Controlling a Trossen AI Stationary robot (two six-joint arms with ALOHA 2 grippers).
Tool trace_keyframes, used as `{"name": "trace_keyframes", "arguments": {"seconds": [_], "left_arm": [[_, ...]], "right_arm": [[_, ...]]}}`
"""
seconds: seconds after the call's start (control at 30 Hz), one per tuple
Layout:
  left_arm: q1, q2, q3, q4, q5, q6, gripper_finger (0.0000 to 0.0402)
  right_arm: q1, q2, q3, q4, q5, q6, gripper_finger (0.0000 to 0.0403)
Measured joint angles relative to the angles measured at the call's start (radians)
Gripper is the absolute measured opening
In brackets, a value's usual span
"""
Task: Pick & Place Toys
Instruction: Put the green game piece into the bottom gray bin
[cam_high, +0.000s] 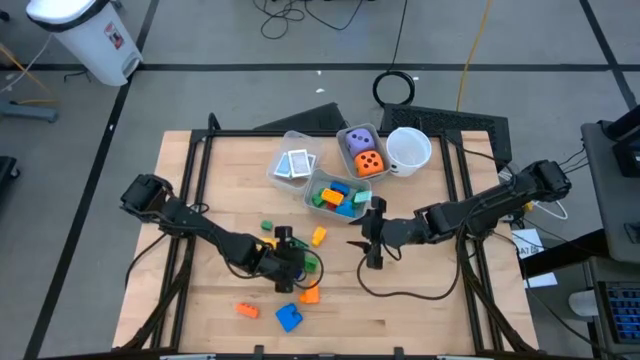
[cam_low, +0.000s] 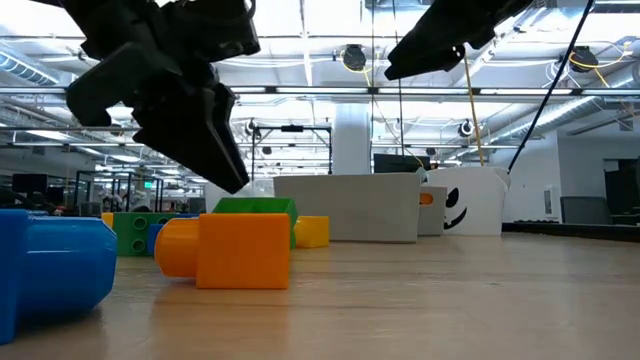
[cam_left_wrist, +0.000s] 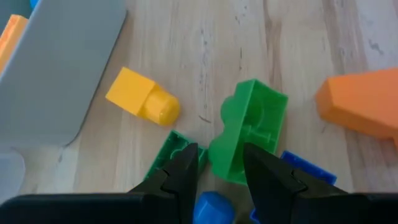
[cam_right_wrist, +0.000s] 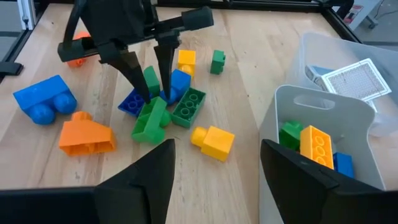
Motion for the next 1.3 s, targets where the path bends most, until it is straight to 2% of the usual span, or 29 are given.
{"name": "trace_keyframes", "arguments": {"seconds": [0.53,0.63,0.8,0.93,1.03,1.2,1.3], "left_arm": [[0.022,0.116,0.0,0.042,0.008,0.025,0.0126],[0.023,0.116,0.0,0.056,0.046,0.025,0.0097],[0.032,0.114,0.001,0.068,0.07,0.024,0.0017],[0.048,0.112,0.02,0.062,0.079,0.003,0.002],[0.056,0.103,0.054,0.051,0.066,0.047,0.0017],[0.061,0.078,0.133,0.04,-0.011,0.184,0.0012],[0.065,0.071,0.176,0.016,-0.059,0.277,0.0015]], "right_arm": [[0.0,0.0,0.0,0.0,0.0,0.0,0.0212],[0.0,0.0,0.0,0.0,0.0,0.0,0.0212],[0.0,0.0,0.0,0.0,0.0,0.0,0.0212],[0.0,0.0,0.0,0.0,0.001,0.0,0.0212],[-0.001,0.0,0.0,0.001,0.002,0.0,0.0212],[-0.002,0.0,0.0,0.016,0.003,0.007,0.0212],[-0.003,0.008,-0.027,0.109,0.002,0.01,0.0212]]}}
